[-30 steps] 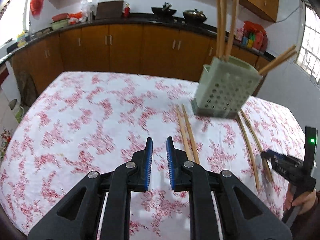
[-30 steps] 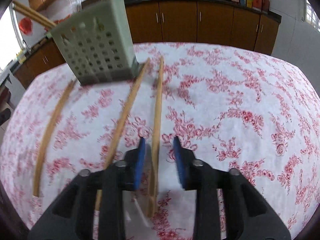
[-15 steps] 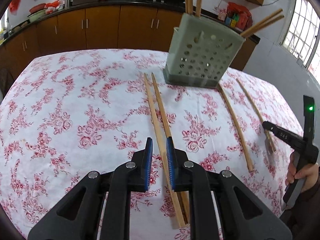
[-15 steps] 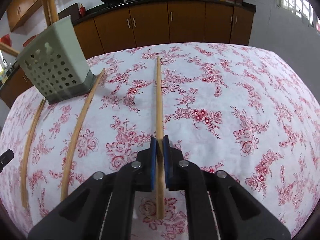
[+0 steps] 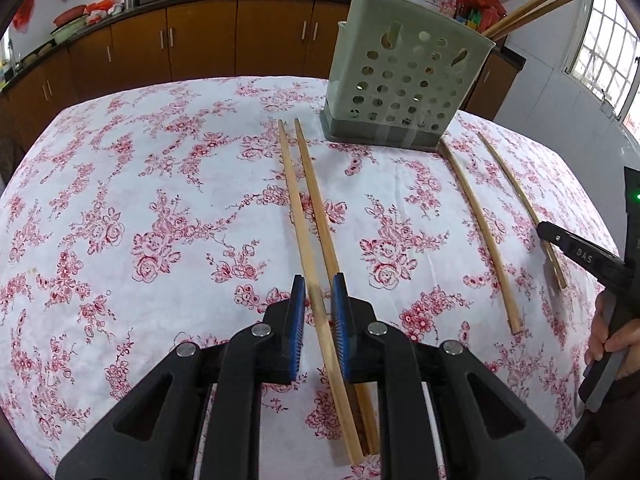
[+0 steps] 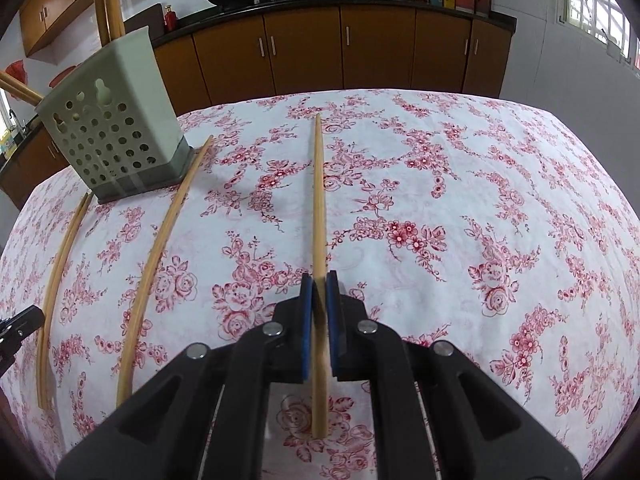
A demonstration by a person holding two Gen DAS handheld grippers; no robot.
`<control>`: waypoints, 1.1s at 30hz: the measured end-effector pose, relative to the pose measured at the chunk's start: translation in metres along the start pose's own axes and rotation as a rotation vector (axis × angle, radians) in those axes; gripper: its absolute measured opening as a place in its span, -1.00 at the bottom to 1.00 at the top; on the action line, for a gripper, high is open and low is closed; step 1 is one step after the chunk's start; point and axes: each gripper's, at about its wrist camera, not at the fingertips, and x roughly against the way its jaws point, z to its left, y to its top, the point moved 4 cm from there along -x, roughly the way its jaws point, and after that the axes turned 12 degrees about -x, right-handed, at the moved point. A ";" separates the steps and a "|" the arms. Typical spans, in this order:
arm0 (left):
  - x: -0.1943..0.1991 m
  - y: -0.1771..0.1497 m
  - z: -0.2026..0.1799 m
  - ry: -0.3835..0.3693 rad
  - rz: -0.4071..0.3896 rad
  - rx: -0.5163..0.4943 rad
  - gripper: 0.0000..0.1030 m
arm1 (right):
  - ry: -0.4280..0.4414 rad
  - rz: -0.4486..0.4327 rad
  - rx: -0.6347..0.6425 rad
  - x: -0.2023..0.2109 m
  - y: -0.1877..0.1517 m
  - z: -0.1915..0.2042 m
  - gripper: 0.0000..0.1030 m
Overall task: Organize utensils
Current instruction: 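Close the left tool on a loose chopstick while the right tool grasps another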
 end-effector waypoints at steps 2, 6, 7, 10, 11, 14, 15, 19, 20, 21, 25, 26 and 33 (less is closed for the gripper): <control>-0.002 0.000 0.004 0.010 0.008 0.017 -0.71 | 0.000 0.000 0.003 0.000 0.000 0.000 -0.84; -0.003 -0.001 0.007 0.017 0.010 0.028 -0.71 | -0.007 -0.002 0.010 0.000 -0.001 0.001 -0.84; -0.004 -0.001 0.005 0.028 0.011 0.018 -0.71 | -0.011 -0.004 0.012 0.001 -0.001 0.002 -0.84; -0.006 0.001 0.002 0.061 0.009 -0.006 -0.71 | -0.013 -0.003 0.019 0.001 -0.001 0.003 -0.81; -0.006 0.001 0.001 0.070 0.010 -0.007 -0.74 | -0.010 -0.001 0.022 0.001 -0.001 0.004 -0.81; -0.009 0.004 0.013 0.116 0.014 0.011 -0.85 | -0.005 -0.001 0.051 0.001 -0.002 0.008 -0.81; -0.010 0.005 0.020 0.128 0.014 0.025 -0.85 | 0.002 0.001 0.052 0.001 -0.003 0.009 -0.82; -0.012 0.008 0.054 0.173 0.016 0.082 -0.85 | 0.031 0.004 0.066 0.002 -0.004 0.012 -0.83; -0.013 0.008 0.060 0.177 0.016 0.090 -0.85 | 0.029 0.000 0.075 0.002 -0.005 0.013 -0.83; -0.013 0.009 0.065 0.175 0.014 0.096 -0.85 | 0.026 -0.003 0.083 0.001 -0.005 0.015 -0.83; -0.012 0.008 0.070 0.168 0.000 0.083 -0.85 | 0.026 -0.007 0.081 0.000 -0.003 0.016 -0.83; -0.012 0.008 0.069 0.175 -0.007 0.075 -0.85 | 0.025 -0.009 0.081 0.000 -0.003 0.017 -0.83; -0.011 0.008 0.069 0.152 -0.028 0.088 -0.83 | 0.032 -0.007 0.072 -0.001 -0.003 0.016 -0.83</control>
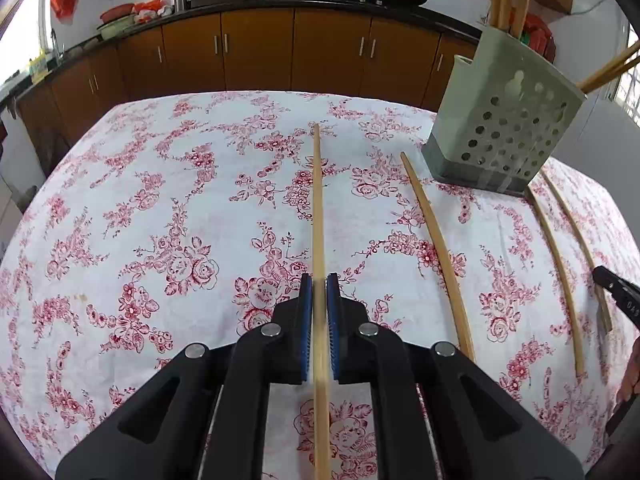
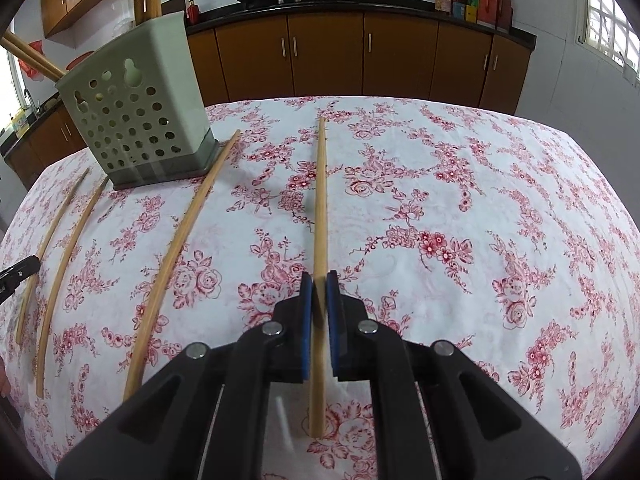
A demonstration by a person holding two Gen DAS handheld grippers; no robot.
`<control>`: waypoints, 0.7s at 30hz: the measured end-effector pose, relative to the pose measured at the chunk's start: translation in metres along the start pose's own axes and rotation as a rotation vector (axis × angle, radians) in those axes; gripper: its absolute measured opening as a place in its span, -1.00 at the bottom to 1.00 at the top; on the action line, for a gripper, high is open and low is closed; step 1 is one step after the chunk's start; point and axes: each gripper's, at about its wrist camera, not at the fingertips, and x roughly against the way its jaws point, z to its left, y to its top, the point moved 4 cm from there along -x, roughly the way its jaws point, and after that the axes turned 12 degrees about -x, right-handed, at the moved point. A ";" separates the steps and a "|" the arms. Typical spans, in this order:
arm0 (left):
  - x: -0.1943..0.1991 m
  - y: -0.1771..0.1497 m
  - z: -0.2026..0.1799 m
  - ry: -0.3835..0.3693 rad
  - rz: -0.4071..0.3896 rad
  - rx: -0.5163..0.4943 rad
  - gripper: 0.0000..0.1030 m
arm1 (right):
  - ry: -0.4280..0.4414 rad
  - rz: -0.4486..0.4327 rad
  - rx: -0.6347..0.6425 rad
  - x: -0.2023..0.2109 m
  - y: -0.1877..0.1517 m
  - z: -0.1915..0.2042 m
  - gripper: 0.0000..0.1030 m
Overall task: Organize utensils
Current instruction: 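Close the left tool on a loose chopstick while the right tool grasps another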
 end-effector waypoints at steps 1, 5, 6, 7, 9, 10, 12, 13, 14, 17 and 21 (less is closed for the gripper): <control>0.002 -0.002 0.000 -0.002 -0.001 0.002 -0.83 | 0.000 0.000 -0.001 0.000 0.000 0.000 -0.83; 0.001 -0.001 -0.001 0.009 0.002 -0.007 -0.83 | -0.002 0.000 0.000 0.000 0.000 0.000 -0.82; 0.001 -0.001 -0.002 0.012 0.003 -0.009 -0.83 | -0.003 -0.001 0.001 0.000 0.000 0.001 -0.82; 0.001 -0.001 -0.002 0.015 0.004 -0.012 -0.83 | -0.005 -0.001 0.002 0.000 0.000 0.001 -0.82; 0.000 0.000 -0.002 0.016 0.004 -0.013 -0.83 | -0.008 -0.001 0.004 0.000 -0.001 0.001 -0.81; 0.000 0.000 -0.002 0.014 0.004 -0.011 -0.83 | -0.009 -0.002 0.005 0.000 0.000 0.001 -0.81; 0.000 0.000 -0.001 0.010 0.003 -0.008 -0.83 | -0.012 -0.002 0.005 0.000 0.000 0.001 -0.79; 0.000 0.000 -0.001 0.006 0.002 -0.004 -0.83 | -0.011 -0.002 0.004 0.000 0.000 0.000 -0.79; 0.000 0.000 0.000 0.004 0.001 -0.003 -0.83 | -0.009 -0.001 0.002 0.000 0.000 0.000 -0.79; 0.000 0.000 0.000 0.004 0.001 -0.002 -0.83 | -0.005 0.000 -0.001 0.000 0.000 -0.001 -0.79; 0.000 0.000 0.000 0.003 0.001 -0.002 -0.82 | -0.005 0.000 -0.002 0.000 0.000 -0.001 -0.79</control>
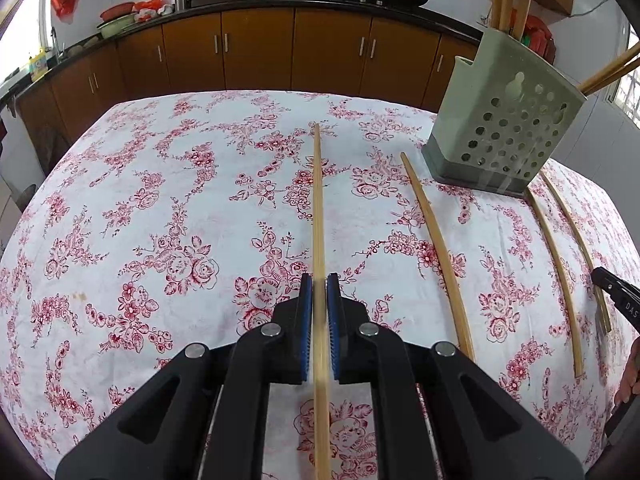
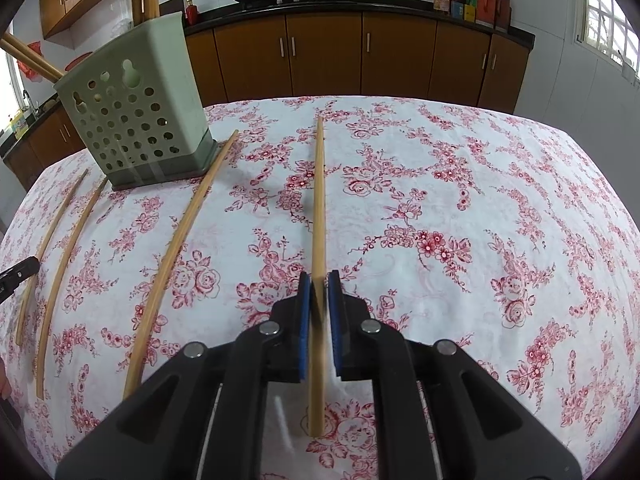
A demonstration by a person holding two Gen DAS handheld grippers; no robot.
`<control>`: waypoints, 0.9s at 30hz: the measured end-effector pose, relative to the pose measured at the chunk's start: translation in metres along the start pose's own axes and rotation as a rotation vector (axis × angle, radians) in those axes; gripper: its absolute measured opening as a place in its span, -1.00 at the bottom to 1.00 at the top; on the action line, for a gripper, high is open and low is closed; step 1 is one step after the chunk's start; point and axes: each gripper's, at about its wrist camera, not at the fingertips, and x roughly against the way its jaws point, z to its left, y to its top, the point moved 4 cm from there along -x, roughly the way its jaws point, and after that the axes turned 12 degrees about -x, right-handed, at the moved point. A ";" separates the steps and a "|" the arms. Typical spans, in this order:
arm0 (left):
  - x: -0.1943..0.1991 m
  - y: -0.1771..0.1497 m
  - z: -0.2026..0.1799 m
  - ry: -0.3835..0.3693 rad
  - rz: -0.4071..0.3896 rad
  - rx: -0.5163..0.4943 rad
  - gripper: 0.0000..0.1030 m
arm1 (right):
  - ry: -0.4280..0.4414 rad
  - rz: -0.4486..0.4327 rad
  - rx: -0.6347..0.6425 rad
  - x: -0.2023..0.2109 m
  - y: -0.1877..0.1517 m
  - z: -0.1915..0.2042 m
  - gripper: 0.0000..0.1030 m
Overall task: Organize utensils
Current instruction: 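Close the left tool on a loose chopstick while the right tool grasps another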
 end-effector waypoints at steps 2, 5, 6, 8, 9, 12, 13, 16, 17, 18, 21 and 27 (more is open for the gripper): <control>0.000 0.000 0.000 0.000 0.000 0.000 -0.83 | 0.000 0.000 0.000 0.000 0.000 0.000 -0.78; 0.000 0.000 0.000 0.000 0.000 0.000 -0.83 | 0.000 0.000 0.000 0.000 0.000 0.000 -0.76; 0.000 0.000 0.000 0.000 0.000 0.000 -0.83 | -0.001 0.000 0.000 0.000 0.000 0.000 -0.75; 0.000 0.000 0.000 0.000 0.000 0.000 -0.83 | 0.000 0.000 0.002 0.000 0.000 0.000 -0.73; 0.000 0.001 0.000 -0.001 0.001 0.000 -0.83 | -0.001 0.000 0.004 0.000 0.000 0.001 -0.72; 0.000 0.001 -0.001 0.001 0.001 -0.002 -0.82 | 0.000 0.001 0.006 0.000 0.000 0.001 -0.71; 0.000 0.000 0.000 0.001 0.001 -0.002 -0.82 | 0.002 0.001 0.004 0.000 0.000 0.002 -0.70; 0.003 -0.003 -0.002 0.012 0.011 -0.026 -0.82 | 0.003 0.001 -0.001 0.001 -0.001 0.001 -0.68; 0.006 -0.006 -0.004 0.014 0.015 -0.033 -0.82 | 0.001 0.001 0.001 0.004 -0.004 0.000 -0.63; 0.010 -0.010 -0.005 0.008 0.019 -0.040 -0.80 | 0.003 0.002 0.005 0.005 -0.006 0.000 -0.60; 0.016 -0.018 -0.007 0.005 0.020 -0.060 -0.79 | 0.008 0.005 0.016 0.010 -0.011 -0.001 -0.52; 0.024 -0.029 -0.015 0.023 0.016 -0.103 -0.79 | 0.012 0.007 0.021 0.015 -0.018 -0.003 -0.56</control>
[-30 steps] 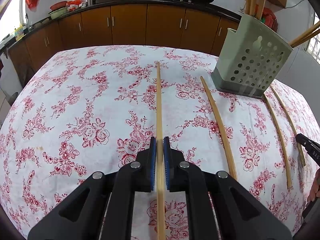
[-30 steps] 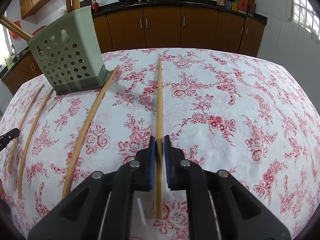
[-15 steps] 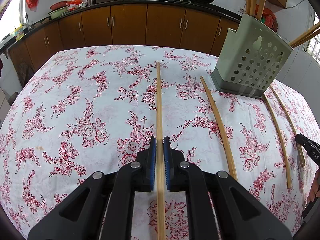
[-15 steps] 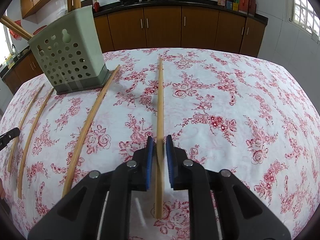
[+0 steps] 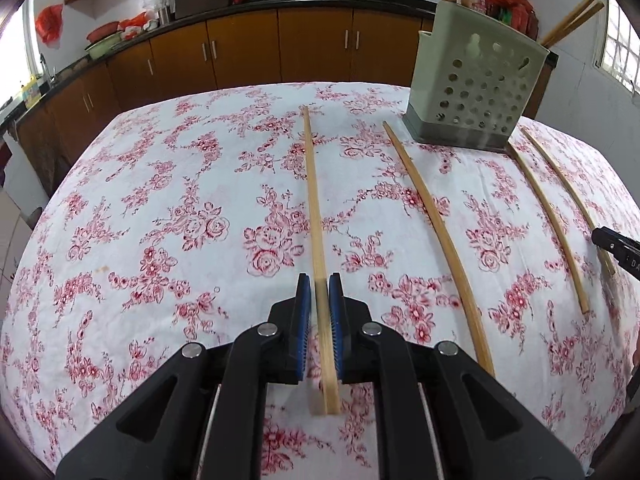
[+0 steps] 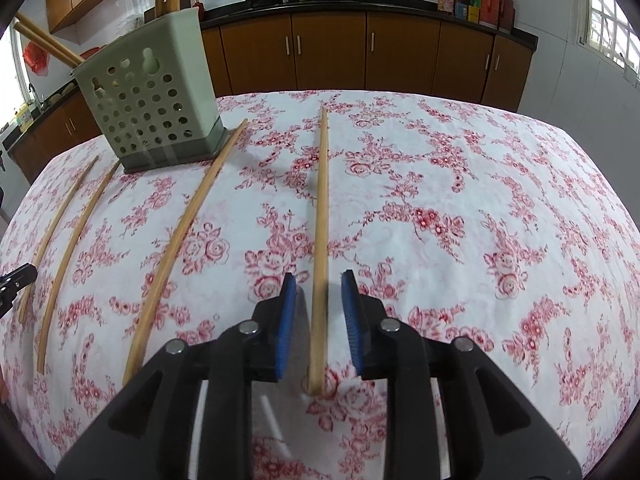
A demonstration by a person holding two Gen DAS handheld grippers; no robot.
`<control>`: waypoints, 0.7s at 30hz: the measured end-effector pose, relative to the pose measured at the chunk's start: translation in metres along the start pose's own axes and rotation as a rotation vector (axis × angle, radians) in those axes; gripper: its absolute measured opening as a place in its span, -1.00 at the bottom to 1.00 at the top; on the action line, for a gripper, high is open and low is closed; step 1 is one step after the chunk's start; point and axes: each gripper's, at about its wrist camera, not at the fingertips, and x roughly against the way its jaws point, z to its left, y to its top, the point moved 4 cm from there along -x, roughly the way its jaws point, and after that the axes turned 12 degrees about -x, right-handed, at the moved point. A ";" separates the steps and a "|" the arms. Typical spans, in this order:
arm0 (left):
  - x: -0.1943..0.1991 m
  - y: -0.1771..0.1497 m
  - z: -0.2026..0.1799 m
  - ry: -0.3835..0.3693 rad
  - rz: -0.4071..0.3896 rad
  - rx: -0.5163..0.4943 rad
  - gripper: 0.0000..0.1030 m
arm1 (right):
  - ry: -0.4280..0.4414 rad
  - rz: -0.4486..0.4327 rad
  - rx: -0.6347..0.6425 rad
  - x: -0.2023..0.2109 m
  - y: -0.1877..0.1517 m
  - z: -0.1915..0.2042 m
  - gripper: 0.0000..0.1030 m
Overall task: Organize utensils
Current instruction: 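Close the left tool on a loose chopstick while the right tool grasps another, then raise the left tool's chopstick above the holder while the right tool carries its chopstick there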
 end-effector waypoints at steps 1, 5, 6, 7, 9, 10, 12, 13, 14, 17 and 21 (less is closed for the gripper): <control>0.001 -0.001 0.002 -0.002 0.000 0.001 -0.79 | 0.004 0.001 0.000 0.001 -0.001 -0.001 -0.61; 0.001 0.000 0.003 0.001 0.010 -0.009 -0.85 | 0.037 0.019 -0.031 0.006 -0.002 -0.008 -0.84; 0.001 0.001 0.003 -0.006 0.014 -0.011 -0.85 | 0.042 0.015 -0.047 0.008 -0.002 -0.011 -0.84; 0.002 0.002 0.004 -0.009 0.015 -0.010 -0.86 | 0.043 0.005 -0.057 0.012 0.000 -0.013 -0.84; 0.008 0.006 0.005 -0.002 -0.003 -0.014 -0.86 | 0.045 -0.026 -0.066 0.021 0.004 -0.017 -0.84; 0.011 0.009 0.007 0.001 -0.013 -0.015 -0.86 | 0.050 -0.040 -0.071 0.026 0.007 -0.018 -0.84; 0.022 0.016 0.011 0.006 -0.045 -0.009 -0.86 | 0.066 -0.089 -0.083 0.041 0.017 -0.019 -0.84; 0.026 0.020 0.013 0.008 -0.059 -0.006 -0.86 | 0.070 -0.105 -0.085 0.046 0.022 -0.019 -0.84; 0.032 0.024 0.015 0.009 -0.075 -0.001 -0.86 | 0.077 -0.134 -0.087 0.054 0.028 -0.019 -0.84; 0.052 0.040 0.022 0.007 -0.140 0.022 -0.86 | 0.094 -0.201 -0.090 0.075 0.045 -0.018 -0.84; 0.076 0.059 0.030 -0.002 -0.219 0.052 -0.86 | 0.115 -0.272 -0.096 0.097 0.064 -0.016 -0.84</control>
